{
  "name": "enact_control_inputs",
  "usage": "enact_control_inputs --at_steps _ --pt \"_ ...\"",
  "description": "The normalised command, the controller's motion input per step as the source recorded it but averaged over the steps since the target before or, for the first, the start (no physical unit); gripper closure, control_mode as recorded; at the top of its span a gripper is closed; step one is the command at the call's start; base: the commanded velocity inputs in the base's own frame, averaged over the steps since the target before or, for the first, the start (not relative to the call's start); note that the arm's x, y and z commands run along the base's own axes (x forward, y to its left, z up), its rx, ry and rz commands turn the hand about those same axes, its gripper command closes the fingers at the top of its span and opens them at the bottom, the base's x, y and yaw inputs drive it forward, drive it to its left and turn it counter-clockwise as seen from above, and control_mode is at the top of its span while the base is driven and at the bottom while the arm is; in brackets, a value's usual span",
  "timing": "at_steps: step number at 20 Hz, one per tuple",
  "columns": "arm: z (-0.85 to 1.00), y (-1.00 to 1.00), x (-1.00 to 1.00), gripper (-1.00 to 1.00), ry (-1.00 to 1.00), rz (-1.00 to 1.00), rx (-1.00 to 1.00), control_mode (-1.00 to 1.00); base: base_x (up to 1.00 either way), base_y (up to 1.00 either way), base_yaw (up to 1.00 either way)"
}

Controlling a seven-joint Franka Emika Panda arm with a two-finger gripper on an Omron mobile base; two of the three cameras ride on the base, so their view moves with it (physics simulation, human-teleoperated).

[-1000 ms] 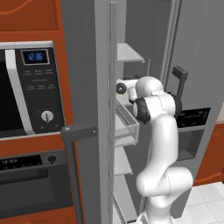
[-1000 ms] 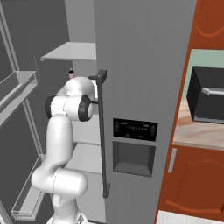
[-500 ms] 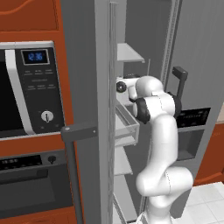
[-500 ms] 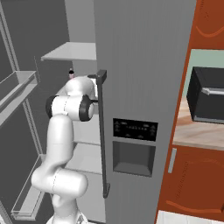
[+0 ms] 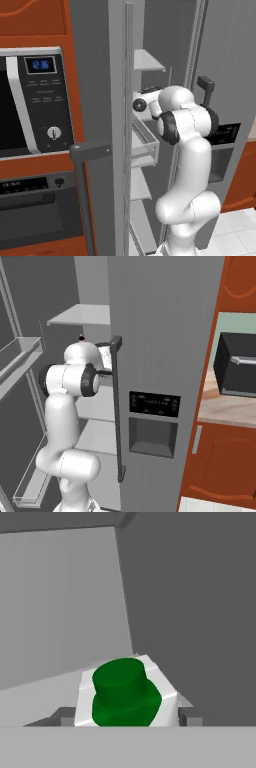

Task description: Take out the milk from the fridge and place it on the tray on the counter. Then take the sugar cube near the tray and place it in the tray.

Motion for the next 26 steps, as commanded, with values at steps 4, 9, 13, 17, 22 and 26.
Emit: enact_control_inputs --at_steps 4,9,13,17,22,26 --pt "-0.02 0.07 -1.0 1.0 -0.01 -0.03 0.0 -1.0 0.0 0.0 0.0" --pt "0.02 0.09 -1.0 1.0 -0.04 -0.09 0.02 -1.0 0.0 0.0 0.0" --pt "0.13 0.02 -1.0 1.0 -0.1 -0.07 0.01 -1.0 0.0 0.0 0.0" --pt "0.65 0.0 -1.0 1.0 -0.16 0.0 0.0 -1.0 0.0 0.0 0.0" --pt "1.0 0.0 -1.0 1.0 -0.06 0.0 0.0 -1.0 0.0 0.0 0.0" --pt "1.0 -0.07 -1.0 1.0 0.0 0.0 0.0 -1.0 0.0 0.0 0.0"
